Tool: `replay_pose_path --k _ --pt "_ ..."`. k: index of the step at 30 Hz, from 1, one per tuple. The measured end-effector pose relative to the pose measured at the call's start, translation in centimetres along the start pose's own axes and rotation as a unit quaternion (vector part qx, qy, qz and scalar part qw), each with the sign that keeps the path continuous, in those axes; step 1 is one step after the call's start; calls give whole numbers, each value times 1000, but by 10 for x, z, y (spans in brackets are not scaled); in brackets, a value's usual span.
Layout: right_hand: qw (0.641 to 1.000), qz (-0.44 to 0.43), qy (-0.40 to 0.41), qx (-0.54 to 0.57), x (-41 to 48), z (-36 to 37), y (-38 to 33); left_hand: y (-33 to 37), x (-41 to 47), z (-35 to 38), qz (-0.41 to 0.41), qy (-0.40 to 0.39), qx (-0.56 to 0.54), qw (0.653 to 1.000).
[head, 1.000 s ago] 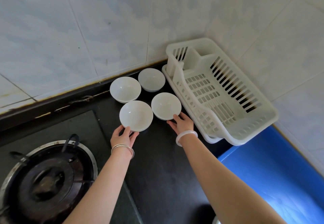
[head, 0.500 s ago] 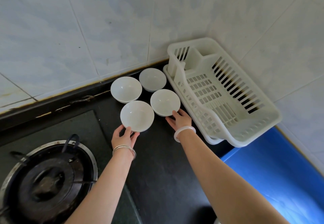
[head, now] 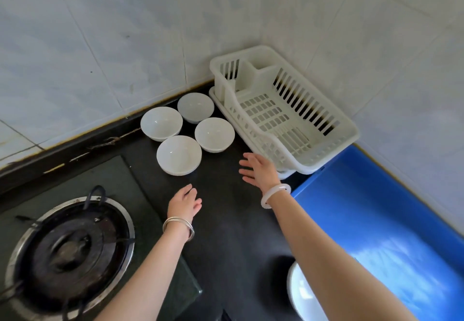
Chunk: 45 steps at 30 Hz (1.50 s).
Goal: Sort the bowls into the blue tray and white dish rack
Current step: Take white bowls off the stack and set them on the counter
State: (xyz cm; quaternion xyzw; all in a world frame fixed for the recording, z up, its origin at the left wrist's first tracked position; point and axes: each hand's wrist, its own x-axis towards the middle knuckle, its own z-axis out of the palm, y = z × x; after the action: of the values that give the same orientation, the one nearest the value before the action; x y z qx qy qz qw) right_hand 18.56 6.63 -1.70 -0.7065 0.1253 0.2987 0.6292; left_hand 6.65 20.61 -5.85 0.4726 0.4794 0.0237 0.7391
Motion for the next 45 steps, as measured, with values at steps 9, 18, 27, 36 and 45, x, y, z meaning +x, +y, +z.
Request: replay_pose_path --k 9,18,27,36,45 --pt "973 -68 78 -208 -120 -106 57 -66 -86 44 28 -178 242 953" --pt "902 -16 207 -378 -185 -175 150 -125 -140 71 113 -282 486 819" --pt "884 28 266 -383 -185 -170 165 -142 -147 70 77 -272 436 854" --pt "850 8 288 -442 -188 -178 153 -147 -141 68 -53 -291 299 907" --pt "894 -14 317 -317 -197 -199 140 -145 -141 69 -130 -292 193 928"
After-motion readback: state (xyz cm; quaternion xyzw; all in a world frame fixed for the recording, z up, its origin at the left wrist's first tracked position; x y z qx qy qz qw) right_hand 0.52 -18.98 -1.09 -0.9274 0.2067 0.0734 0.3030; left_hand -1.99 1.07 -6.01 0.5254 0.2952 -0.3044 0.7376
